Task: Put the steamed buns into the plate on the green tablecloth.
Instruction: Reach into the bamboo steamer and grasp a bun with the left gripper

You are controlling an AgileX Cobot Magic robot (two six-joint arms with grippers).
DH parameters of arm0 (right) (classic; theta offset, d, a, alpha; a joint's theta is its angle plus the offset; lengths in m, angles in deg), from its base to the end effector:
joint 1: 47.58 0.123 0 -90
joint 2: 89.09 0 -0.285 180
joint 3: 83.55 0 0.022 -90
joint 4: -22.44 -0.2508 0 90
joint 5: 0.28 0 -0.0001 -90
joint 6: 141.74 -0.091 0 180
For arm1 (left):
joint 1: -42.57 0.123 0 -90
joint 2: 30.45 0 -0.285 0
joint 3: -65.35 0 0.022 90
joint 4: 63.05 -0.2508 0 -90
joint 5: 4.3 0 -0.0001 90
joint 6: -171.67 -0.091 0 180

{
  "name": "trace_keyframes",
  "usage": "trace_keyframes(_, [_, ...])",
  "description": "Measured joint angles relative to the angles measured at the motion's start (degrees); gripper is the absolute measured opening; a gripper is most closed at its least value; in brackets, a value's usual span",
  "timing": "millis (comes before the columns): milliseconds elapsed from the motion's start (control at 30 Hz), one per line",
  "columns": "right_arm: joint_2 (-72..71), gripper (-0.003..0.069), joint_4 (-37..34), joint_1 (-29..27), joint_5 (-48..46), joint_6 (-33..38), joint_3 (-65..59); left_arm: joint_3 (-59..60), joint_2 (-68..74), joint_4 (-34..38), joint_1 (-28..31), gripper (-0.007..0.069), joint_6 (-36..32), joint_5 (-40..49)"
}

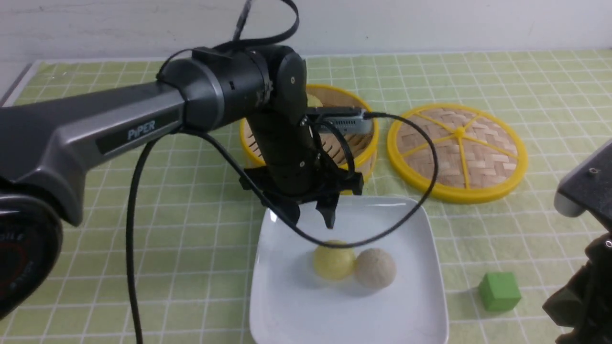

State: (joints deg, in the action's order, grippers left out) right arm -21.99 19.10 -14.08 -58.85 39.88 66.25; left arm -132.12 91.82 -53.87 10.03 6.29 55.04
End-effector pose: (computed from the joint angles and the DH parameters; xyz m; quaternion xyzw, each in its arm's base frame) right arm 0.1458 0.1019 0.2925 -0.2857 0.9349 0.0838 0.1933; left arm 0.3518 -0.2393 0.2346 0.1232 0.9800 -0.1227 0.0965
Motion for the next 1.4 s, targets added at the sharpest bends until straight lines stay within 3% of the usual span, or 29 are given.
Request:
trace_keyframes(100, [0.0,0.0031,0.0,0.0,0.0,0.0,0.0,-7.3,1.1,-0.2,3.1,0.0415,1.2,1.4])
trace_keyframes(167, [0.0,0.0034,0.0,0.0,0.0,0.0,0.0,-14.5,2.9,0.1,5.3,0.0307,1.4,2.8])
trace_keyframes(267, [0.0,0.0038,0.0,0.0,0.1,0.0,0.0,-27.8,8.7,1.9,8.8,0.0074,0.9,5.7])
trace_keyframes(367, [0.0,0.0044,-0.1,0.0,0.2,0.0,0.0,-39.5,15.6,4.1,10.6,0.0011,0.6,7.3])
trace_keyframes(533, [0.0,0.0048,-0.1,0.0,0.6,0.0,0.0,-54.7,26.1,6.3,12.3,0.0056,0.3,10.7])
trace_keyframes(600, [0.0,0.0051,-0.2,0.0,0.8,0.0,0.0,-59.3,30.5,6.5,12.9,0.0144,0.3,11.2])
trace_keyframes(633, [0.0,0.0052,-0.2,0.0,0.8,0.0,0.0,-59.9,30.8,6.5,12.9,0.0153,0.3,11.2])
trace_keyframes(700, [0.0,0.0057,-0.2,0.0,1.1,0.0,0.0,-62.0,34.1,6.5,13.4,0.0298,-0.1,10.2])
trace_keyframes(867, [0.0,0.0063,-0.2,0.0,1.3,0.0,0.0,-62.5,37.7,6.5,14.0,0.0517,-3.0,8.0])
trace_keyframes(1000, [0.0,0.0067,-0.2,0.0,1.3,0.0,0.0,-62.6,39.4,6.9,14.0,0.0596,-7.7,6.3])
trace_keyframes(1067, [0.0,0.0068,-0.2,0.0,1.3,0.0,0.0,-62.6,39.4,7.2,14.0,0.0598,-10.0,5.8])
trace_keyframes(1167, [0.0,0.0068,-0.2,0.0,1.3,0.0,0.0,-62.7,40.0,7.6,14.0,0.0540,-14.6,5.4])
trace_keyframes(1233, [0.0,0.0068,-0.2,0.0,1.3,0.0,0.0,-62.8,40.3,7.6,14.0,0.0477,-18.0,5.4])
trace_keyframes(1400, [0.0,0.0074,-0.2,0.0,1.3,0.2,0.0,-63.1,41.1,7.9,14.4,0.0234,-24.4,5.7])
